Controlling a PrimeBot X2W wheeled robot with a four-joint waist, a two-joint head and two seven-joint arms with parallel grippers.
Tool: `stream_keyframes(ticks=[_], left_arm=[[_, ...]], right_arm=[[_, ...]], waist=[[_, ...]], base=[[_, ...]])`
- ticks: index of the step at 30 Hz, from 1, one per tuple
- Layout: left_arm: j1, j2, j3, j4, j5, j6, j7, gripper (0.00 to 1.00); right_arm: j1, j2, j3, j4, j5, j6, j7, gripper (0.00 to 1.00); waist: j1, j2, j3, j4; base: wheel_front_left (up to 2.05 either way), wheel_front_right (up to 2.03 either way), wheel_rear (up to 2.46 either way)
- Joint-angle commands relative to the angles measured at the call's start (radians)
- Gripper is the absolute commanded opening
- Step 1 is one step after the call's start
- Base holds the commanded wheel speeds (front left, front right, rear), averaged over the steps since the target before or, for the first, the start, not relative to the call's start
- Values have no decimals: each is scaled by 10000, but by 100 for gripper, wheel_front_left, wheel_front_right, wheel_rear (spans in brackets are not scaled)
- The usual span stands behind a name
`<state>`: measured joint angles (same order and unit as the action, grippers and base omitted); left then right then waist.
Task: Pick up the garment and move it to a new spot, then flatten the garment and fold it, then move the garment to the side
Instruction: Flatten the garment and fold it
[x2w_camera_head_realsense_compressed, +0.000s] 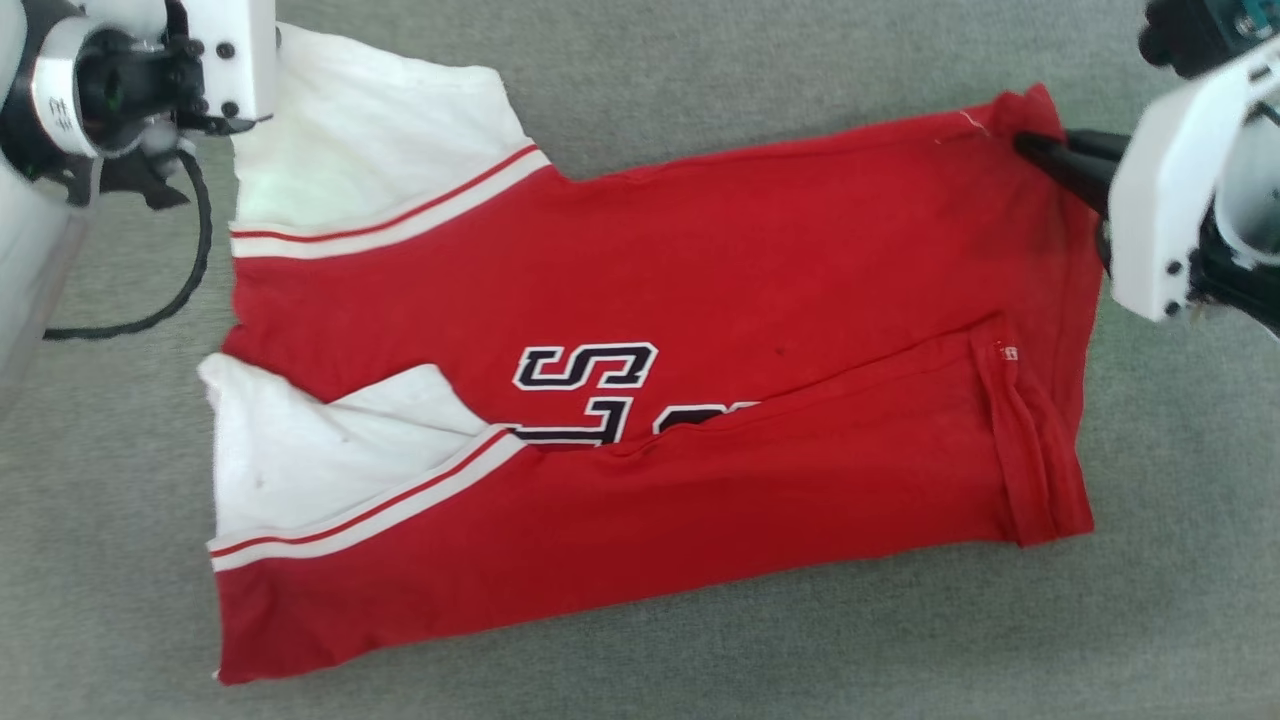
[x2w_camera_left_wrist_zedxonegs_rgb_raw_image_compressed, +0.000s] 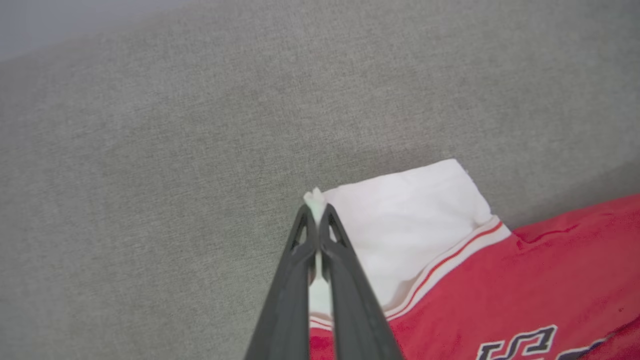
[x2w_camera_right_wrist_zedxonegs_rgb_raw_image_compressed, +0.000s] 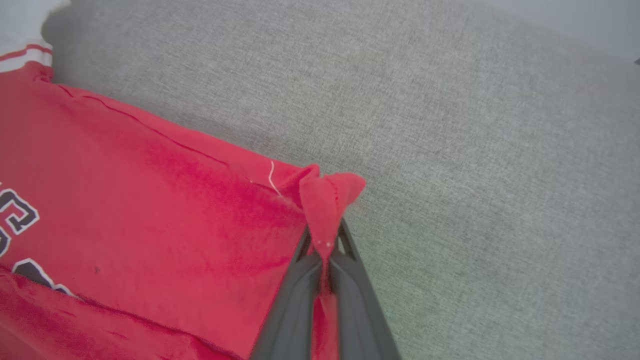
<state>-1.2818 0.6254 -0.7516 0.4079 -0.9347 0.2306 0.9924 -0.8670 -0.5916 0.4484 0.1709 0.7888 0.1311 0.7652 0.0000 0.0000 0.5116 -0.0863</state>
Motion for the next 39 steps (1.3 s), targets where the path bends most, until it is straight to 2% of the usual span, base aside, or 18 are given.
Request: stream_keyframes(ticks=[1,7,16,17,23,27,33,35,36,37,39], left_arm=[[267,110,37,-268,-101,91,85,0],[1169,725,54,-2329,-404,604,512,0],[3311,2123,-93,-6263,-547,1963,912,0],[3311,2123,-93,-6263,-547,1963,912,0],[4736,2845,-302,-8210,-586,2939,911,0],[6027,3006,-542,-8622,-809,3471,570,0],[7028,2433,-650,-7188,-1349,3173,-111,0],[7156,2336,-680,-6559,-1346,2969,-337,0],[7147,2222,-618,-6299,-1334,2904,-538,4],[7162,2125,-602,-6071,-1325,2776,-692,10],[7197,2009,-543,-5821,-1244,2512,-1108,43]], right_arm=[[273,-136,-131,-226,12,-7,-67,0],[1462,-594,-940,-1392,-58,-7,9,0],[3675,-868,-2513,-3525,-28,-7,671,0],[3675,-868,-2513,-3525,-28,-7,671,0],[5408,-771,-3414,-4584,3,-6,1135,0],[6632,-580,-3878,-4543,-117,-6,1269,0],[6784,-106,-3090,-3746,-141,-6,986,0],[6585,-77,-2765,-3397,-282,-6,776,30],[6544,-44,-2627,-3259,-299,-6,692,46],[6487,-23,-2539,-3143,-308,-6,580,100],[6409,28,-2461,-3048,-187,-6,395,100]], waist=[[0,0,-275,223],[0,0,-765,591],[0,0,-1250,917],[0,0,-1250,917],[0,0,-1386,1033],[0,0,-1400,1090],[0,0,-1468,1051],[0,0,-1500,1024],[0,0,-1514,1012],[0,0,-1540,1009],[0,0,-1601,1001]], base=[[0,0,0],[0,0,0],[0,0,0],[0,0,0],[0,0,0],[0,0,0],[0,0,0],[0,0,0],[0,0,0],[0,0,0],[0,0,0]])
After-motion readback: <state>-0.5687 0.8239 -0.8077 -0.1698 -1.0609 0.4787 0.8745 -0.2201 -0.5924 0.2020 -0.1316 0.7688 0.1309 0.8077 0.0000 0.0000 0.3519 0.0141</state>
